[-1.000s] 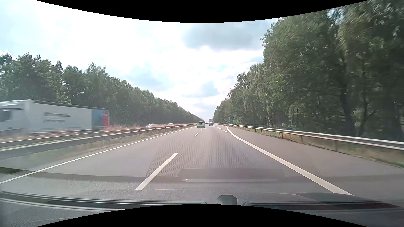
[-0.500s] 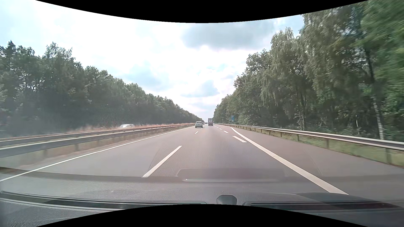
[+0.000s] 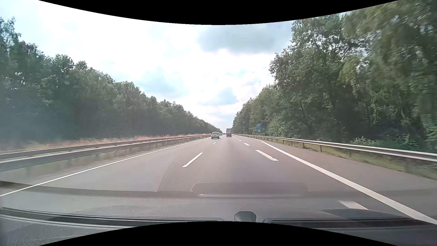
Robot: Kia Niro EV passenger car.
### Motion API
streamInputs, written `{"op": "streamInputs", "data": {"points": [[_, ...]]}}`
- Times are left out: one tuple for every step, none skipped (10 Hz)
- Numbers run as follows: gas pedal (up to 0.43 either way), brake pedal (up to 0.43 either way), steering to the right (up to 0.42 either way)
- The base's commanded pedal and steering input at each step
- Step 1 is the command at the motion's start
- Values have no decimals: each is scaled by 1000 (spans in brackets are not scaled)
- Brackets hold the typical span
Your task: Follow the waypoints while adhering to traffic rules and regulations
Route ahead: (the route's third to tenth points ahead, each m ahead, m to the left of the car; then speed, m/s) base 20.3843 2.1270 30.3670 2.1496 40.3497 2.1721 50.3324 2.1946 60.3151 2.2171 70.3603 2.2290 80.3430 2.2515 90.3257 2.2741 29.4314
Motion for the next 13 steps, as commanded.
{"op": "streamInputs", "data": {"points": [[189, 0, -3], [189, 0, -3], [189, 0, -4], [189, 0, -3], [189, 0, -4], [189, 0, -3], [189, 0, -3], [189, 0, -3], [189, 0, -3], [189, 0, -3], [189, 0, -3], [189, 0, -3], [189, 0, -3]]}}
